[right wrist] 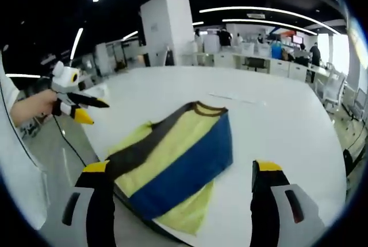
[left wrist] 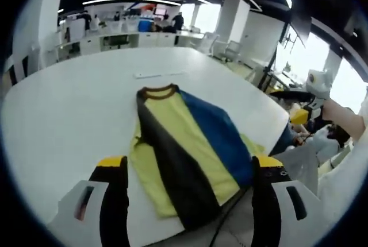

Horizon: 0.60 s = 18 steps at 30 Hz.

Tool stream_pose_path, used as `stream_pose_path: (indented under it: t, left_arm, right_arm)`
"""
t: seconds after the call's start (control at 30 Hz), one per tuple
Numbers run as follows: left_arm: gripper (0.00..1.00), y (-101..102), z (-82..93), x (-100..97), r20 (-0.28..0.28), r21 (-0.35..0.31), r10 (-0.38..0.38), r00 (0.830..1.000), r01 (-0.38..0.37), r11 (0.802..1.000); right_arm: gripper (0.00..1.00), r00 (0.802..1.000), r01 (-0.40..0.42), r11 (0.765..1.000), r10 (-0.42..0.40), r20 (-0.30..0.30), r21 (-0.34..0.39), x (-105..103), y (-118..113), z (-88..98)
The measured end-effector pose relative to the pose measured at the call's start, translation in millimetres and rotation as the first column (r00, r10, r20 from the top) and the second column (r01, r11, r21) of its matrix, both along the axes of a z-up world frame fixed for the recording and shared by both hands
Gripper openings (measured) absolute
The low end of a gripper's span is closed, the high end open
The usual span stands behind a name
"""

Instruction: Fold the garment on the visible template until the final outline fits inside the template.

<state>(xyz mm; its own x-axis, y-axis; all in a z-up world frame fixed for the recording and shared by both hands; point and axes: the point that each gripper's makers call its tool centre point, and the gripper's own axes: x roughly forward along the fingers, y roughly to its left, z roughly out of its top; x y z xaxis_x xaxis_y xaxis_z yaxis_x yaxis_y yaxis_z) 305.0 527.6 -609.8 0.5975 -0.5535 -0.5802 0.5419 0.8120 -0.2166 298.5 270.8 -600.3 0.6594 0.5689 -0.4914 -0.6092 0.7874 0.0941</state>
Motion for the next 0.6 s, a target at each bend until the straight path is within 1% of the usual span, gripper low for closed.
stream_pose_path:
  t: [0.1, 0.2, 0.3, 0.4, 0.6]
  left_arm:
    - [0.86, 3.5, 0.9, -5.6, -0.004, 0.000, 0.007, 1.000, -0.007, 1.000]
    - [0.86, 7.4, 4.7, -8.7, 0.001, -0.005, 0.019, 1.000, -0.019, 1.000]
    - [0.86, 11.4, 7.9, -10.8, 0.006, -0.007, 0.029, 1.000, -0.029, 1.000]
    - [0.87, 15.0, 7.7, -12.5, 0.010, -0.004, 0.035, 0.999, -0.035, 0.999]
    - [0.87, 20.7, 1.9, -17.3, -0.003, 0.001, 0.041, 0.999, -0.041, 0.999]
  right_arm:
    - [1.00, 1.000, -0.004, 1.000, 0.004, -0.006, -0.005, -4.8, -2.3, -0.5]
    - [1.00, 1.000, 0.002, 1.000, -0.002, 0.003, 0.018, -7.9, -3.8, 3.7]
    - [1.00, 1.000, 0.004, 1.000, -0.004, 0.005, 0.020, -11.3, -3.9, 3.5]
    - [1.00, 1.000, 0.006, 1.000, -0.006, -0.002, 0.022, -16.1, -2.2, -0.2]
    - [1.00, 1.000, 0.012, 0.999, -0.011, -0.029, 0.033, -26.5, 4.2, -10.4]
